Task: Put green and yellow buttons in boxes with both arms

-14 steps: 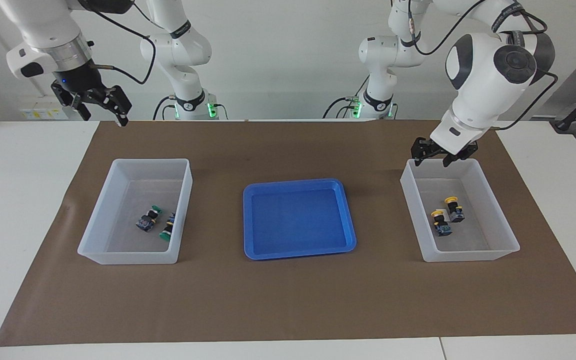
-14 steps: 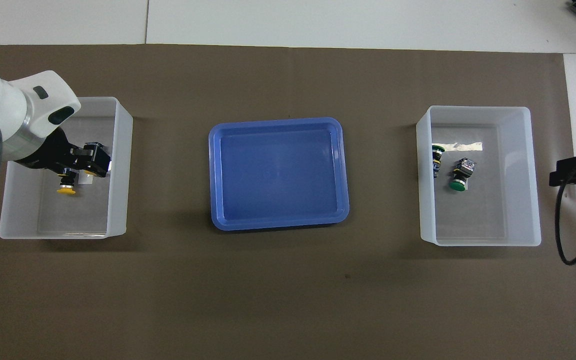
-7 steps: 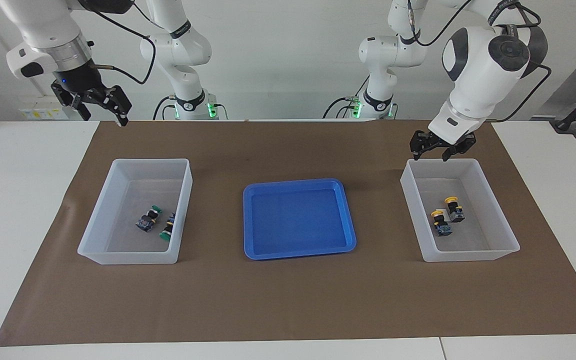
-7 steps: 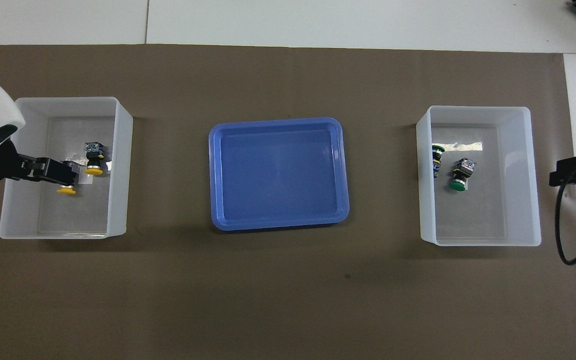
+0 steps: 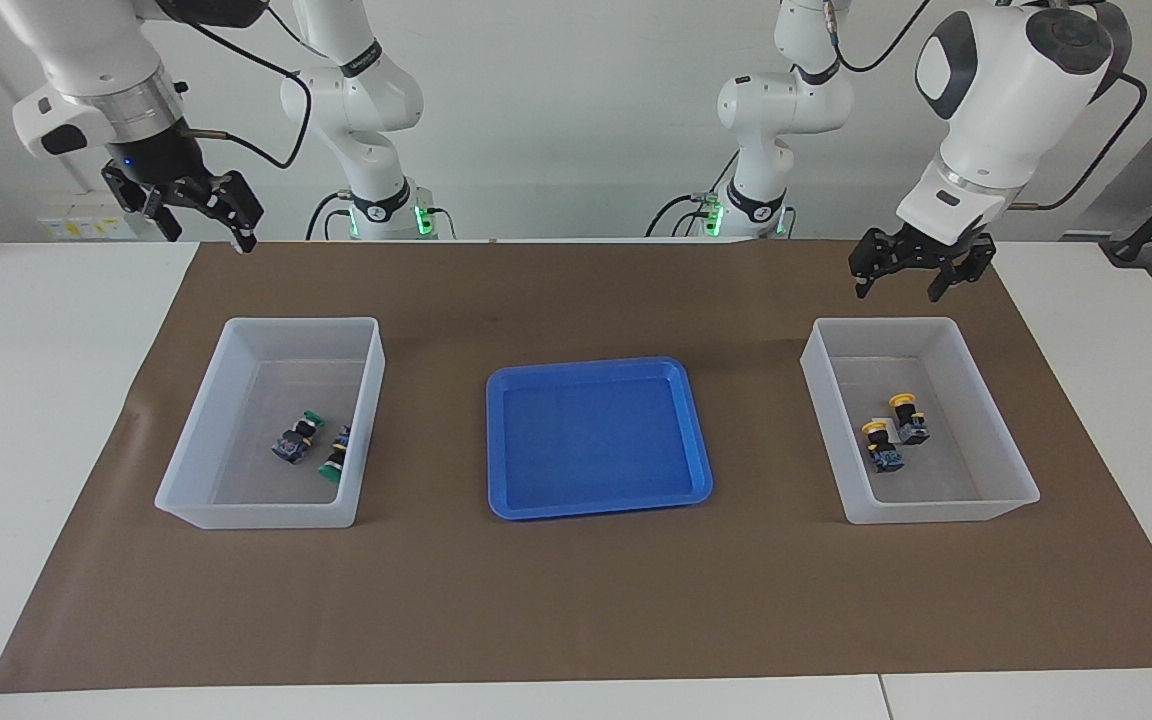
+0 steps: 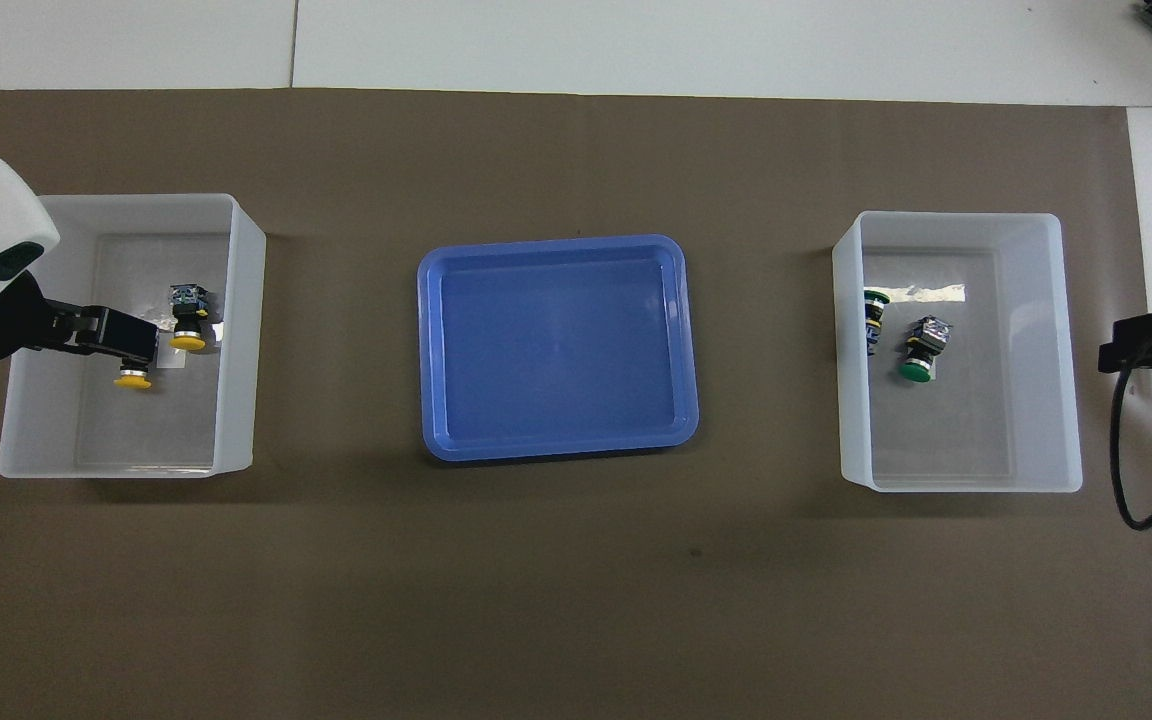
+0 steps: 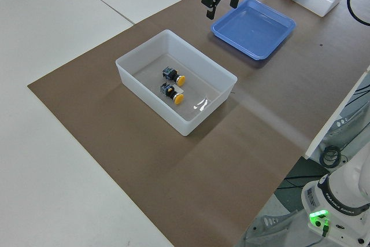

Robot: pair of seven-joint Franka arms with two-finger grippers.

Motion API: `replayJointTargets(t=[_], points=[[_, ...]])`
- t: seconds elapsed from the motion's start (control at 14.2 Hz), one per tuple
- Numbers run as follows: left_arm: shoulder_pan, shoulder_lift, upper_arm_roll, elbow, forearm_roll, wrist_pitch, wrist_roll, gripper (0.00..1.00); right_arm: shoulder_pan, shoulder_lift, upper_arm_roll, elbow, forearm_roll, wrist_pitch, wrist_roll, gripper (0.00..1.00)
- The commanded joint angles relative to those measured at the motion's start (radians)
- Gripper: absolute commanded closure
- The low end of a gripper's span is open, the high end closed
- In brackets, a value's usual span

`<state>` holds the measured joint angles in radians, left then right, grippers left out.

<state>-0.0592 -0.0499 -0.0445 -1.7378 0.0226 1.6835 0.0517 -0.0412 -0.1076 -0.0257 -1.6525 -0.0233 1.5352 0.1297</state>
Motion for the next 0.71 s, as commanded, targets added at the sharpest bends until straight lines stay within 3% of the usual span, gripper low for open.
replayJointTargets(t=[0.0,0.35,0.64], points=[[-0.005,-0.022,-0.002,-0.003,0.011,-0.007,-0.036,0.00,-0.003,-0.010,0.004,-0.007,0.016,-0.009,0.005,0.00],[-0.005,-0.018,-0.002,0.056,0.007,-0.017,-0.038,0.00,-0.005,-0.010,0.003,-0.007,0.016,-0.009,0.005,0.00],[-0.007,0.051,-0.002,0.239,0.005,-0.155,-0.038,0.00,-0.005,-0.010,0.004,-0.007,0.016,-0.009,0.005,0.00]])
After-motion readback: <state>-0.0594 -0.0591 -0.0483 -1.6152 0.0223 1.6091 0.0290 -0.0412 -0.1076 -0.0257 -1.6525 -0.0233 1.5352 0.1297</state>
